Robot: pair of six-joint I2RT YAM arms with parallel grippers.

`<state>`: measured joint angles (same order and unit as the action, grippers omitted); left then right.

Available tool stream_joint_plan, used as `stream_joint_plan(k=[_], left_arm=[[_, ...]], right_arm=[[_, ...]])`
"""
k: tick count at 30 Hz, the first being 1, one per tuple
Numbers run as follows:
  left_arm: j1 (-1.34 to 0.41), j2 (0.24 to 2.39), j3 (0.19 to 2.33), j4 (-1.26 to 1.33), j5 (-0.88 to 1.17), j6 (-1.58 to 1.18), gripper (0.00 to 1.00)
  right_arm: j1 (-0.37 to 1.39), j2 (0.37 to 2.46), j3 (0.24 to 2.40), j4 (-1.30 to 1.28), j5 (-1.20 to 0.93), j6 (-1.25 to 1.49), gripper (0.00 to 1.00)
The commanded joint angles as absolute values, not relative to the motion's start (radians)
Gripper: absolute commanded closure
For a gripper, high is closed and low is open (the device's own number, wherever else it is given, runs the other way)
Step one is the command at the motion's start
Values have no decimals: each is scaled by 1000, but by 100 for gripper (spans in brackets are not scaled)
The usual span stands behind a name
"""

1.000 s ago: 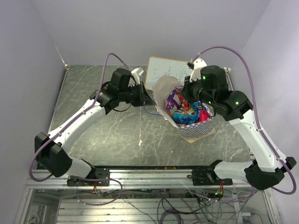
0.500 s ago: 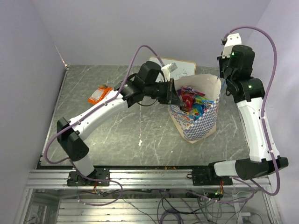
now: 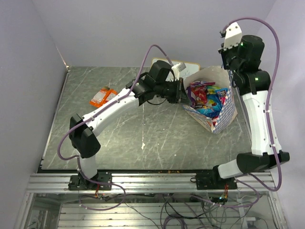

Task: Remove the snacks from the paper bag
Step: Adjust the paper bag at the center of the board, then take out the snack from the paper bag.

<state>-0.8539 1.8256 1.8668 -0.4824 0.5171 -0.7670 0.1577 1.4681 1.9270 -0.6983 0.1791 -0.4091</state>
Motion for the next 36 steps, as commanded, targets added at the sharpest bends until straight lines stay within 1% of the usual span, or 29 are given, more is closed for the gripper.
stream_joint_plan(k=[1,4,5,8,11,12,13,15,16,19,21,22,24,26,27,31,33,36], left_arm=[[-857,1735,1760,-456,494,-715,93],[-857,1650,1581,-451,454,-703,93],[-857,1619,1530,-459,423,-703,93],[-857,1534,1420,-501,364,-707,93],[-858,1461,1325,-550,326,-701,88],[-858,1436,1303,-565,307,-693,83],[-858,1406,1289,-576,288,-683,75],[-858,1354,1283,-596,255,-658,56],[-859,1331,1289,-600,248,-644,49],[-860,1282,1326,-597,237,-612,22],[-861,1273,1364,-594,243,-591,8],[-868,1273,1385,-590,245,-578,4],[-889,1279,1424,-578,224,-549,6],[-920,1296,1449,-532,196,-509,13],[-943,1305,1453,-495,185,-485,16],[-1042,1339,1378,-260,108,-387,21],[-1067,1379,1360,-162,82,-359,26],[-1091,1477,1411,-114,72,-312,33]], right_arm=[[153,1284,1823,-538,-68,-234,100],[155,1154,1565,-468,-331,-103,100],[155,1123,1508,-424,-408,-63,100],[156,1076,1416,-365,-578,89,100],[158,1073,1375,-355,-720,230,100],[158,1069,1363,-352,-745,259,100],[158,1064,1351,-346,-765,286,100],[158,1049,1328,-334,-789,323,100],[159,1042,1318,-331,-791,335,100],[159,1024,1298,-338,-770,333,100],[159,1030,1310,-373,-756,315,100],[159,1037,1322,-393,-750,311,100],[160,1045,1332,-414,-756,313,100],[159,1047,1339,-419,-753,324,100],[160,1044,1339,-415,-753,330,100],[159,1037,1342,-403,-737,350,100],[160,1037,1351,-415,-732,349,100],[159,1044,1374,-452,-718,328,100]])
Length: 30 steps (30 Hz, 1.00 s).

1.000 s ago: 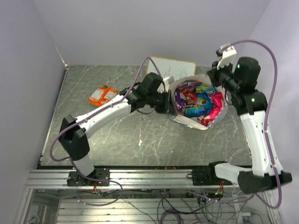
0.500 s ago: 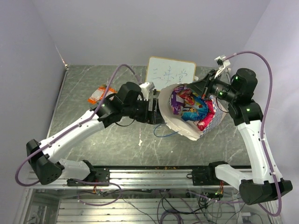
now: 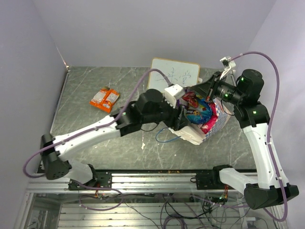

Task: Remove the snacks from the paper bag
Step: Take out the snack from the paper bag.

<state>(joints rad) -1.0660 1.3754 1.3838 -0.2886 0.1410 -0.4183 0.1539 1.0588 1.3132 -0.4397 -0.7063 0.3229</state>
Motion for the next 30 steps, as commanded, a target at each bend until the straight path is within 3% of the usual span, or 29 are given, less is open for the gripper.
stream_joint_plan(k=[1,7,20,22,26,30], left_arm=[[-1101,1515,1434,-114,57,-284,35],[-1115,1677,1486,-110,-61,-220,44],[-1055,1858,1465,-50,-136,-294,37],[-1055,1874,1455,-2,-74,-251,34],[-1066,1821,1319,280,85,-205,19],[-1080,1893,1378,330,105,-188,15]], right_arm=[[159,1047,1381,-465,-713,320,100],[159,1063,1415,-509,-691,303,100],[160,1099,1451,-545,-670,292,100],[159,1099,1447,-540,-675,291,100],[160,1116,1460,-562,-683,273,100],[159,1130,1480,-593,-687,260,100]])
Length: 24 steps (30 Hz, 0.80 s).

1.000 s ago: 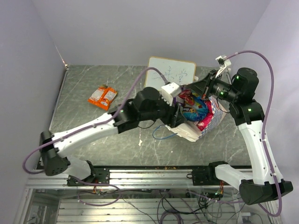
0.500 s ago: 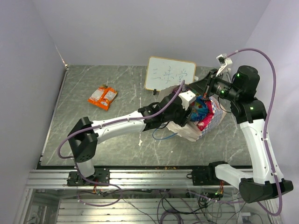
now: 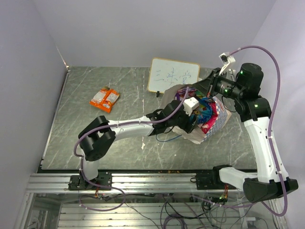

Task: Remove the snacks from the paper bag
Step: Take out the snack from the paper bag.

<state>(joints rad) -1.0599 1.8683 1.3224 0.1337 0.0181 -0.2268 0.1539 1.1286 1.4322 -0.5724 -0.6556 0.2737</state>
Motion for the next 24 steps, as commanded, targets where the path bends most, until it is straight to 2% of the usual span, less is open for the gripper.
stream_joint_plan(k=[1,7,14,20,22,24], left_arm=[[-1084,1919,1402,332,107,-189,13],[-1103,2035,1517,375,32,-175,11],[-1103,2152,1621,302,-51,-99,11],[-1102,2238,1716,196,-197,-71,15],[-1092,2265,1769,129,-240,-65,23],[-1082,2260,1786,102,-243,-72,43]], right_arm=[[159,1130,1483,-596,-688,259,100],[159,1134,1496,-601,-698,256,100],[159,1137,1520,-614,-695,245,100],[160,1129,1523,-619,-688,245,100],[158,1128,1527,-621,-684,245,100],[159,1127,1533,-628,-677,240,100]])
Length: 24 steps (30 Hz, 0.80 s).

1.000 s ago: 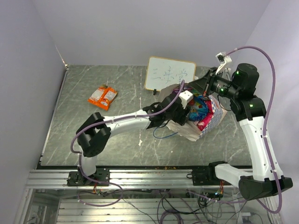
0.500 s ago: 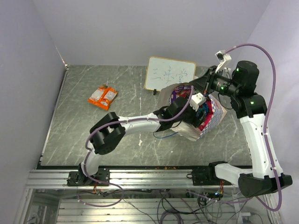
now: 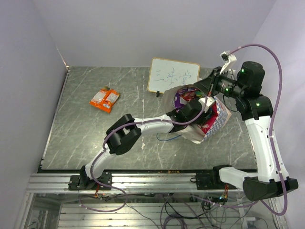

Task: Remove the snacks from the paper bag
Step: Take out the snack from the paper bag.

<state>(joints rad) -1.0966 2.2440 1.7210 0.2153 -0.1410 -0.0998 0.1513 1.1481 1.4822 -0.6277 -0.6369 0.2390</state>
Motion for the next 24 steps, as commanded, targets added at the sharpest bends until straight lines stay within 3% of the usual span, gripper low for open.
stream_joint_plan(k=[1,3,7,10,24], left_arm=[[-1077,2247,1779,105,-235,-85,48],[-1073,2214,1764,115,-204,-96,54],[-1072,2134,1744,91,-152,-134,81],[-1072,2086,1728,64,-116,-150,91],[-1072,1848,1645,-89,9,-207,93]], right_arm=[[159,1127,1535,-630,-673,237,100],[158,1125,1536,-633,-658,233,100],[158,1108,1525,-614,-600,239,100],[159,1082,1495,-576,-564,243,100],[159,1052,1437,-505,-431,233,100]])
